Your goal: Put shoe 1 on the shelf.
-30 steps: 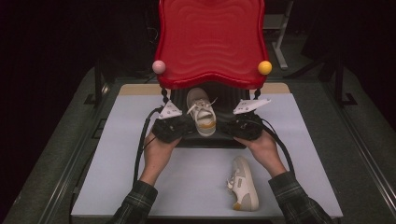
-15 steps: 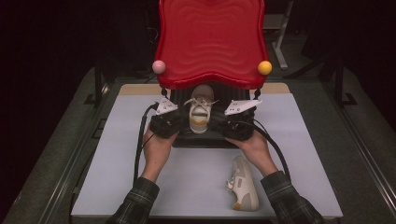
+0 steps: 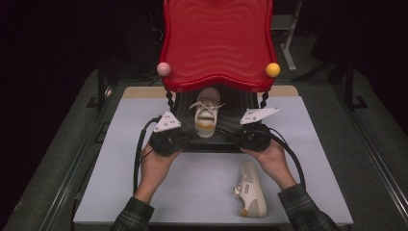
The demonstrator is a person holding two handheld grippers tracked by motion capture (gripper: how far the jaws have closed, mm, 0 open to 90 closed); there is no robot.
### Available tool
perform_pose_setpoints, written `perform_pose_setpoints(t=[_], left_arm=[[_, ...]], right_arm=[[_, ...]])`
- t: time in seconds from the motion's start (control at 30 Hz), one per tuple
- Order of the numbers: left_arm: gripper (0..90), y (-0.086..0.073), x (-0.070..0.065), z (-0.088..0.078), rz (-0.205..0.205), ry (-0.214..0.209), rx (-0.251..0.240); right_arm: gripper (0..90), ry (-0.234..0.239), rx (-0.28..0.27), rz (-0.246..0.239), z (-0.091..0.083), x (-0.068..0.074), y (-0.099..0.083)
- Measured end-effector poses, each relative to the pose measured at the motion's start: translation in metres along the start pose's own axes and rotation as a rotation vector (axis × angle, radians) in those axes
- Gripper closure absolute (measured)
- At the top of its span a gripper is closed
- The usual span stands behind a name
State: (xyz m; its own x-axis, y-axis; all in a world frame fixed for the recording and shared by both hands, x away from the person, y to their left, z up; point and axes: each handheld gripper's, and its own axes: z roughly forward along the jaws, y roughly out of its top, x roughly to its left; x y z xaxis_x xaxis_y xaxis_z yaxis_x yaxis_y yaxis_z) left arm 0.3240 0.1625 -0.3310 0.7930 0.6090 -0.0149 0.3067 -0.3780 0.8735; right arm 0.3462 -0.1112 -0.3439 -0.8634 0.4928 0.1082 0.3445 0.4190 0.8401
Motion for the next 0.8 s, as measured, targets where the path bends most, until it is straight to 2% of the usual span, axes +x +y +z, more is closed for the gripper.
perform_pose_setpoints(t=[0.1, 0.2, 0.37, 0.43, 0.47, 0.5, 0.7, 0.73, 0.8], left_arm=[[89.3, 0.003, -0.004, 0.007, 0.016, -0.005, 0.009], [89.4, 0.004, -0.002, 0.014, 0.012, -0.006, 0.007], [89.7, 0.005, -0.001, 0.016, 0.01, -0.004, 0.004], [89.7, 0.006, 0.0, 0.016, 0.008, 0.001, -0.005], [89.7, 0.006, 0.0, 0.016, 0.008, 0.001, -0.005], [89.7, 0.008, 0.002, 0.018, 0.011, 0.007, -0.006], [89.8, 0.014, 0.006, 0.023, 0.014, 0.022, -0.006], [89.8, 0.015, 0.006, 0.024, 0.01, 0.024, -0.009], [89.8, 0.016, 0.009, 0.028, -0.001, 0.028, -0.008]], right_arm=[[89.6, 0.0, 0.001, -0.003, -0.007, 0.004, -0.008], [89.6, -0.004, 0.006, -0.004, -0.014, 0.006, -0.016], [89.0, -0.011, 0.009, 0.011, -0.024, 0.005, -0.028], [84.6, -0.023, 0.017, 0.023, -0.031, 0.003, -0.039], [84.6, -0.023, 0.017, 0.023, -0.031, 0.003, -0.039], [80.8, -0.038, 0.017, 0.033, -0.036, 0.002, -0.049], [68.3, -0.078, 0.026, 0.089, -0.054, -0.001, -0.073], [68.3, -0.078, 0.026, 0.089, -0.054, -0.001, -0.073], [65.2, -0.09, 0.032, 0.108, -0.063, -0.003, -0.084]])
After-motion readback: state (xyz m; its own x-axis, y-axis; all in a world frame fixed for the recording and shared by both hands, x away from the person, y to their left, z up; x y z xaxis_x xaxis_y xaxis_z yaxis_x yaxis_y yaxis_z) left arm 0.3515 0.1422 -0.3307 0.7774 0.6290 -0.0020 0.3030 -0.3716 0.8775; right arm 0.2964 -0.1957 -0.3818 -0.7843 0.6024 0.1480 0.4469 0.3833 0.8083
